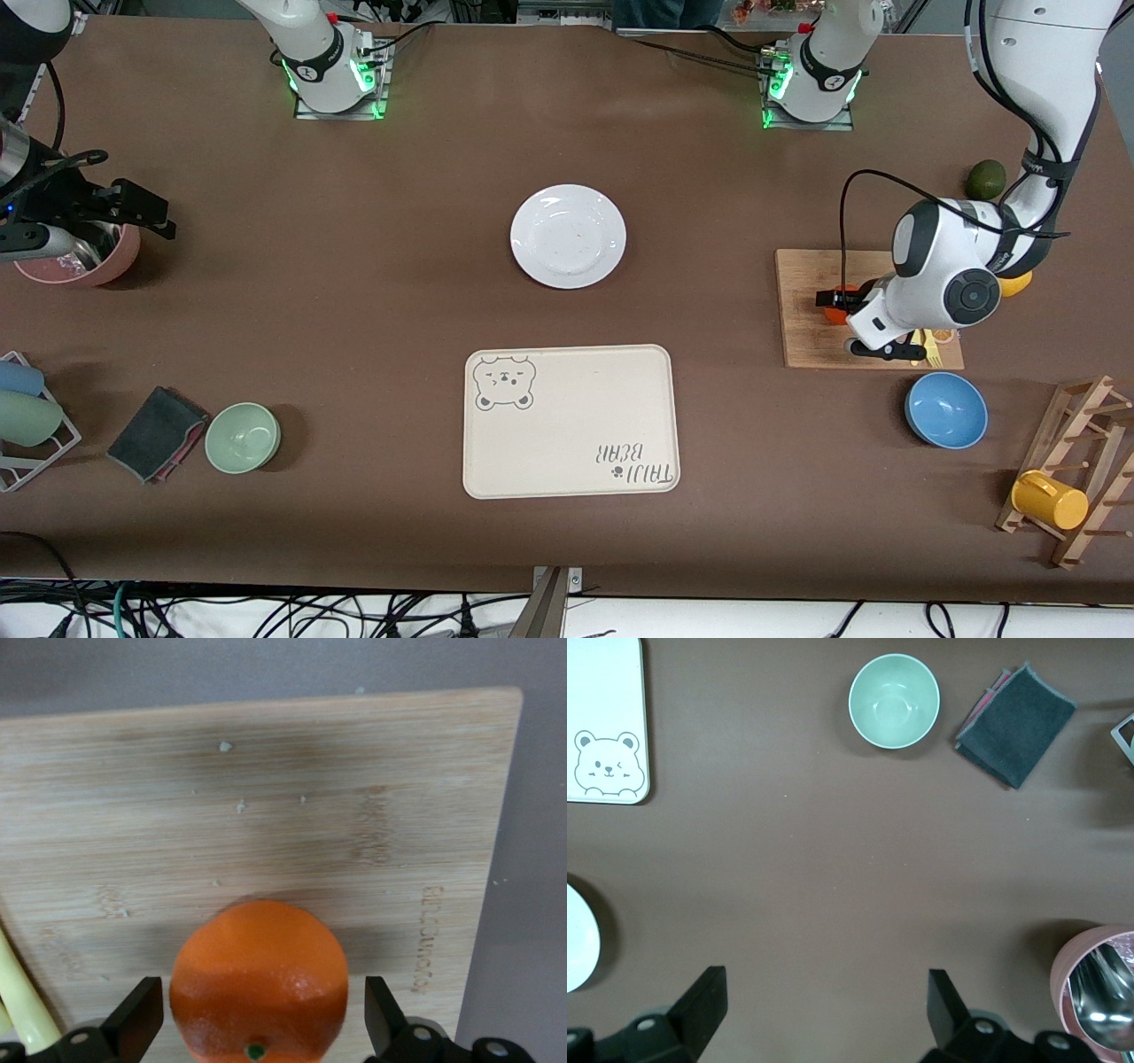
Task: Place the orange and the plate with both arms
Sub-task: 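Lower the left gripper over the orange and close on it, then lift the orange with the left gripper and carry it to the white plate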
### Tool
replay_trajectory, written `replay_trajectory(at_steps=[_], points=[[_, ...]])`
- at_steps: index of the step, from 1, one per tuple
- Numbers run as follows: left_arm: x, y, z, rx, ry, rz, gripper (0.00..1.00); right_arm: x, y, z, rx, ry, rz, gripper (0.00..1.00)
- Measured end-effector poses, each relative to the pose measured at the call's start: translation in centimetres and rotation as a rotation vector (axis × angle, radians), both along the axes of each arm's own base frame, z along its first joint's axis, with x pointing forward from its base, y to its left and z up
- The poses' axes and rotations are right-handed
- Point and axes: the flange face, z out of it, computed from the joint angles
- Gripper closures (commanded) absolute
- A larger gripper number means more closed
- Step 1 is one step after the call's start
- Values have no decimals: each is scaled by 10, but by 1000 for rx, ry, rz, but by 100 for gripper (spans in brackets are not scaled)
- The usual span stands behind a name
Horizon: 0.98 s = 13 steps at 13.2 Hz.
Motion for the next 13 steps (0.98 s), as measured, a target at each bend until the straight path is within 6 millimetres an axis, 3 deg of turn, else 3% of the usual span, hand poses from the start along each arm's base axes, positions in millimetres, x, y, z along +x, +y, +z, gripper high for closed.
replay_trajectory(at_steps=[2, 3, 6, 8, 10, 13], points=[[0, 3, -3, -1, 3, 6, 8, 0, 0, 0, 0, 0, 0, 0], [-1, 3, -4, -2, 4, 6, 18, 0, 0, 0, 0, 0, 0, 0], [1, 3, -3, -2, 0, 6, 66, 0, 0, 0, 0, 0, 0, 0], [1, 3, -2, -2, -2, 5, 86, 0, 0, 0, 0, 0, 0, 0], [3, 2, -1, -3, -7, 5, 93, 0, 0, 0, 0, 0, 0, 0], [12, -11, 8, -5, -33, 2, 94, 0, 1, 0, 0, 0, 1, 0]])
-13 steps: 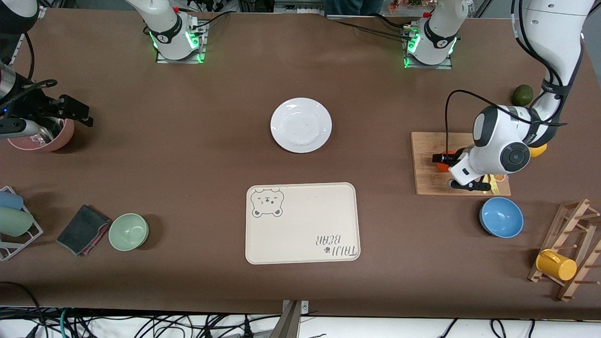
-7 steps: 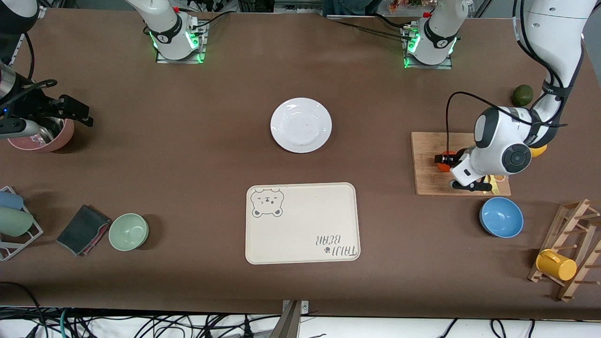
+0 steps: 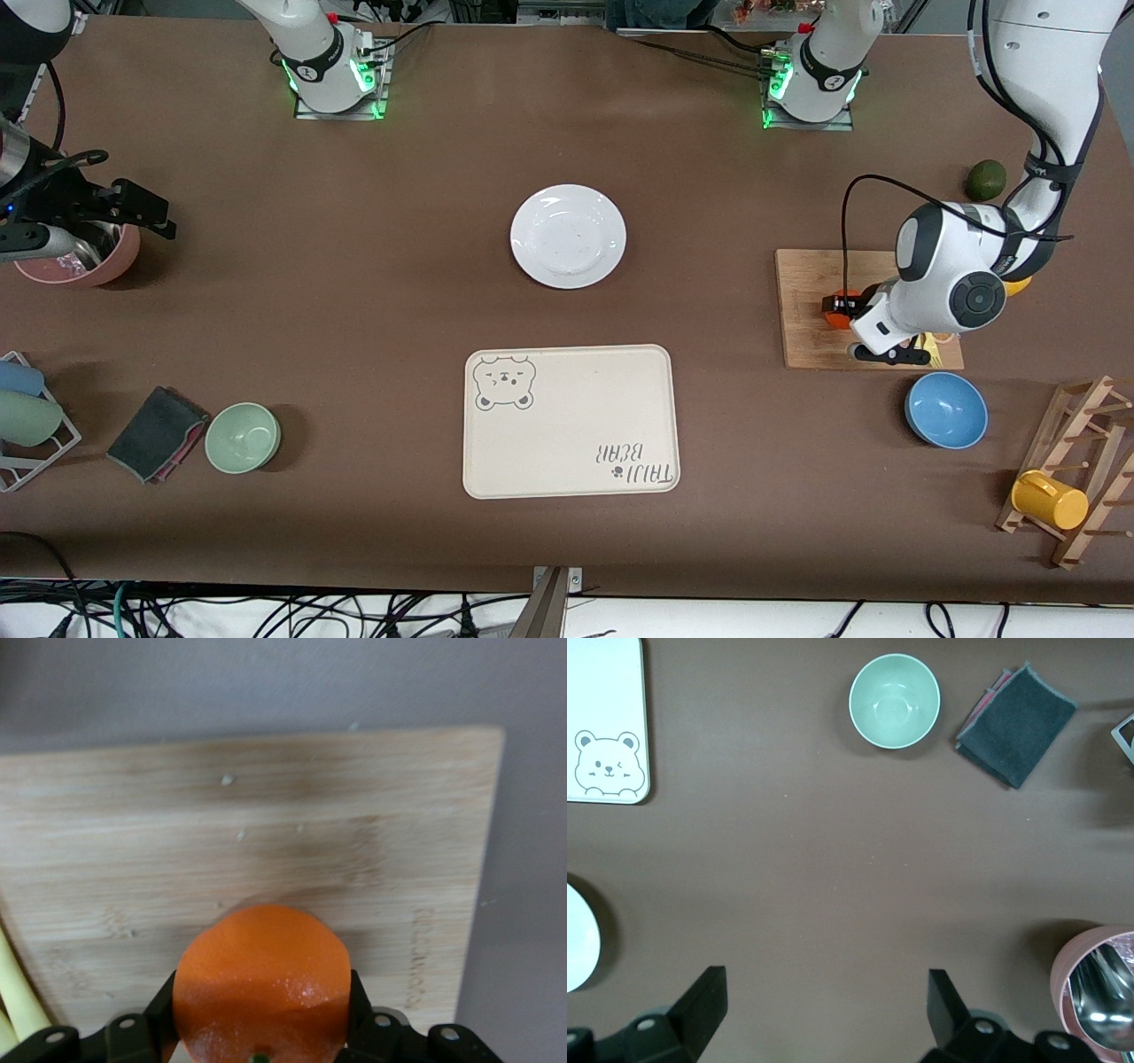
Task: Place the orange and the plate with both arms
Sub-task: 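Lift the orange with the left gripper and carry it to the white plate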
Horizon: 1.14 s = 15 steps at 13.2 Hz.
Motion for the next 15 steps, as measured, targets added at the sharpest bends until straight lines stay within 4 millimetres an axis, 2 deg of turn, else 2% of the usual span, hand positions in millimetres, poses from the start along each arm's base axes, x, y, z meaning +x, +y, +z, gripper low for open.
replay_trajectory(at_steps=[1, 3, 7, 11, 15], points=[[2, -16, 4, -6, -7, 7, 94, 0, 0, 0, 0, 0, 0, 0], [0, -66, 10, -29, -10, 41, 94, 0, 0, 0, 0, 0, 0, 0], [-24, -194, 34, -32, -13, 145, 95, 0, 0, 0, 0, 0, 0, 0], [-70, -310, 51, -39, 24, 266, 95, 0, 0, 0, 0, 0, 0, 0], [-121, -407, 58, -81, 24, 368, 95, 0, 0, 0, 0, 0, 0, 0]])
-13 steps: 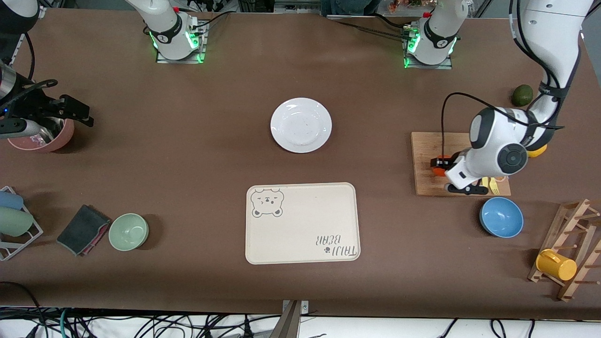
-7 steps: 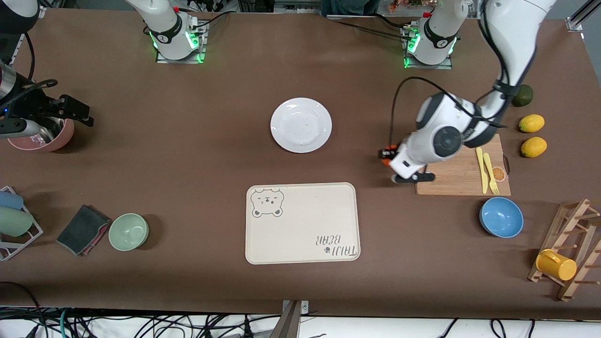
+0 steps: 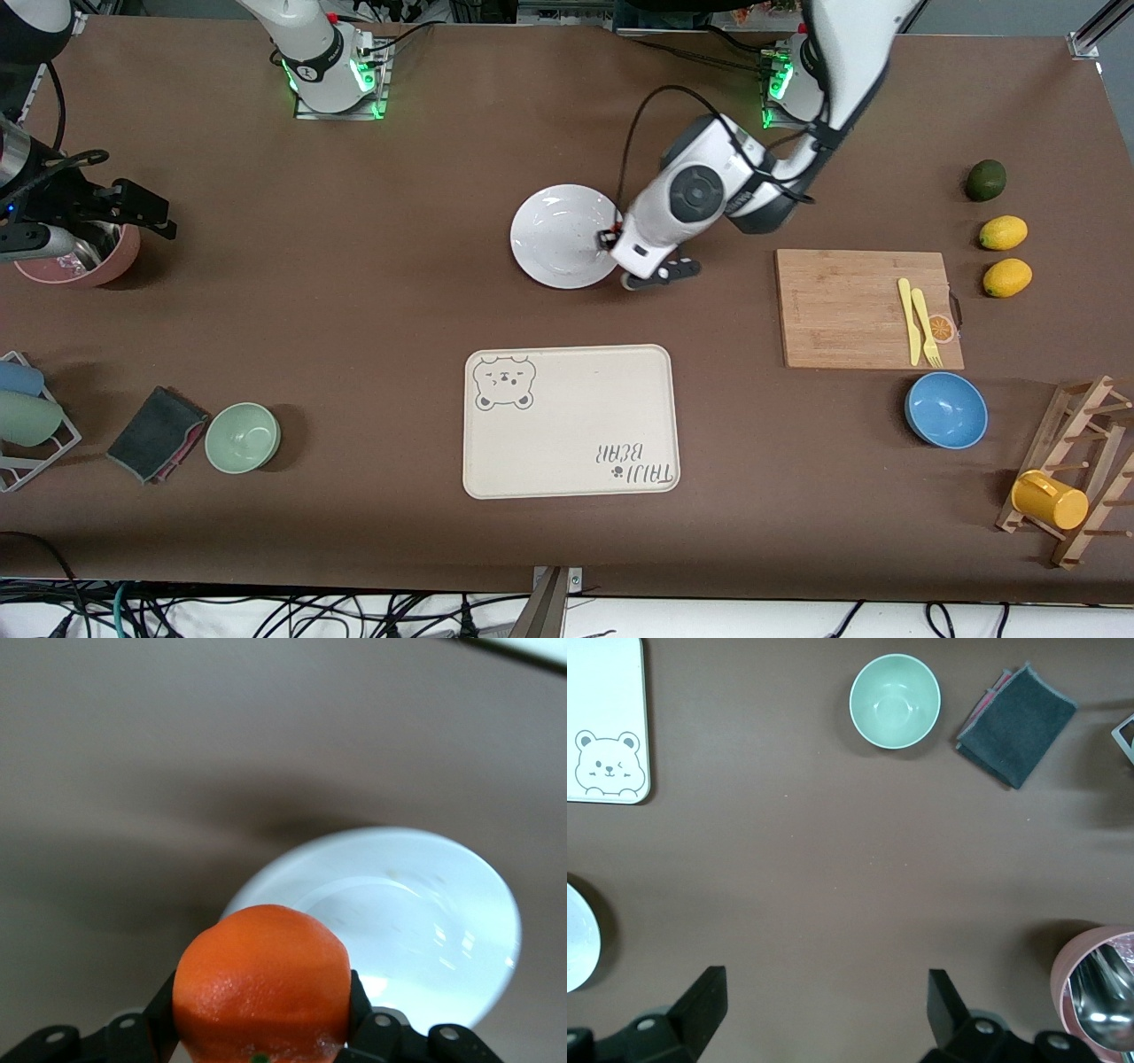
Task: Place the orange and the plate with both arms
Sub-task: 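Lift the orange with the left gripper and carry it to the white plate, then lower the orange onto the white plate and open the left gripper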
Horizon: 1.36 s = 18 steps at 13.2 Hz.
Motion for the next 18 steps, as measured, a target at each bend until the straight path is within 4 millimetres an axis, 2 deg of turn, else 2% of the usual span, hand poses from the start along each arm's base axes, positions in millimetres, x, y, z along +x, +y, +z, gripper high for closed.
replay_trajectory(at_steps=[2, 4, 7, 8, 9, 11, 14, 16, 18], points=[[-21, -40, -7, -16, -6, 57, 95, 0, 0, 0, 0, 0, 0, 0], [-34, -69, -22, -34, 5, 107, 93, 0, 0, 0, 0, 0, -1, 0], [-46, -90, -50, -50, 13, 135, 86, 0, -1, 0, 0, 0, -1, 0], [-48, -92, -59, -52, 13, 140, 49, 0, -1, 0, 0, 0, -1, 0], [-49, -93, -66, -49, 14, 143, 0, 0, -1, 0, 0, 0, -1, 0], [-44, -91, -73, -41, 7, 157, 0, 0, -2, 0, 0, 0, -4, 0], [-30, -90, -66, -46, -6, 173, 0, 0, -5, -1, 0, 1, -10, 0], [-16, -89, -54, -24, 17, 173, 0, 5, -8, -10, -2, 12, -15, 0], [10, -78, -32, 13, 60, 173, 0, 14, -9, -32, -5, 55, -17, 0]])
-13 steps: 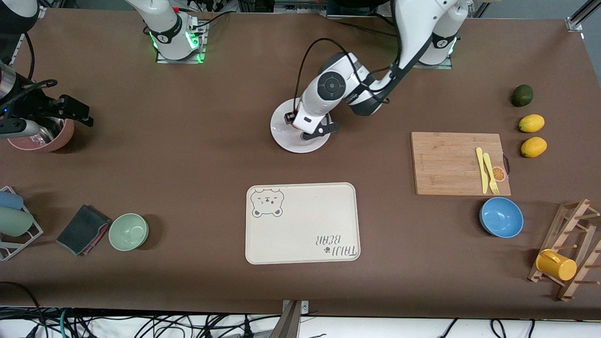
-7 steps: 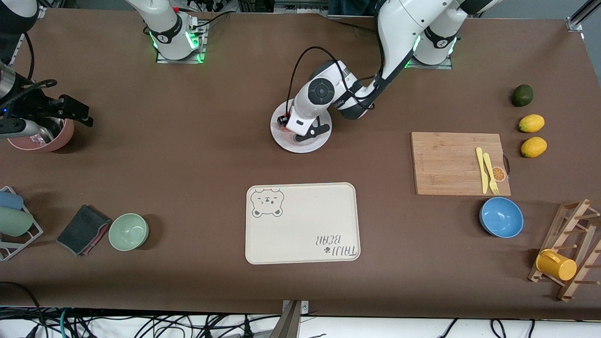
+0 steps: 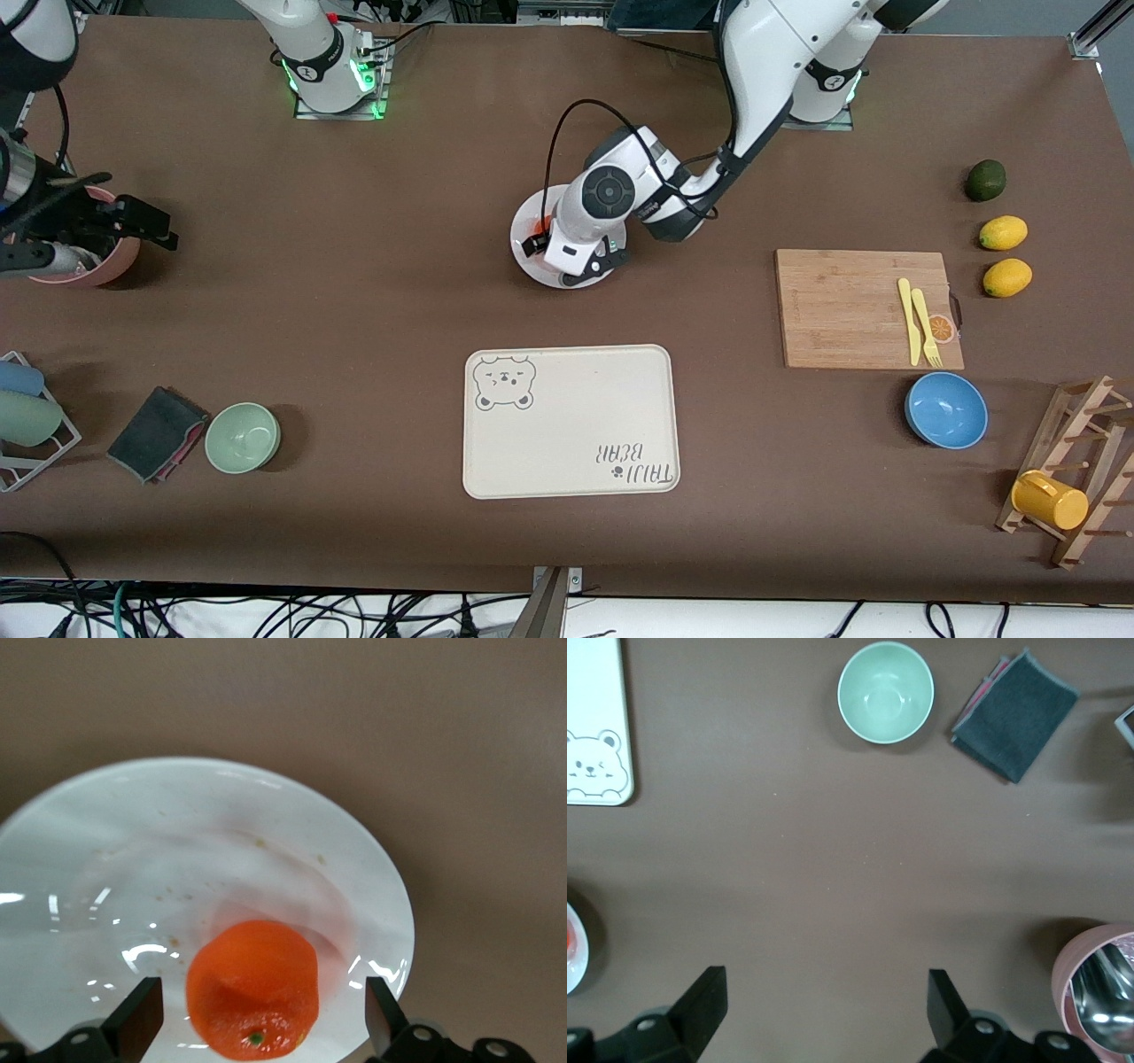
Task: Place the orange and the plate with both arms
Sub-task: 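Lower the orange onto the white plate and open the left gripper, then reach the right gripper to the plate rim while the left gripper withdraws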
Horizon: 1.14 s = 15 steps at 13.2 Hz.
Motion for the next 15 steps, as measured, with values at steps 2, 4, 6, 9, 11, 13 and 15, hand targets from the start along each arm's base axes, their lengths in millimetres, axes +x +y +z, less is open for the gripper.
replay_trajectory(at_steps=[2, 4, 6, 9, 11, 13, 15], points=[[28, 25, 21, 21, 28, -41, 0, -2, 1, -33, 6, 136, 2, 0], [58, 70, 37, 25, 46, -114, 0, -5, 8, -56, 43, 237, 2, 0], [94, 134, 51, 18, 54, -190, 0, -7, 32, -84, 161, 346, 5, 0], [137, 239, 77, 66, 31, -249, 0, -2, 91, -137, 305, 458, 41, 0], [151, 290, 107, 92, -1, -275, 0, -3, 143, -178, 412, 537, 83, 0], [157, 327, 138, 121, -14, -305, 0, -1, 181, -223, 501, 548, 115, 0], [164, 366, 158, 130, -26, -342, 0, -3, 206, -256, 615, 509, 125, 0]])
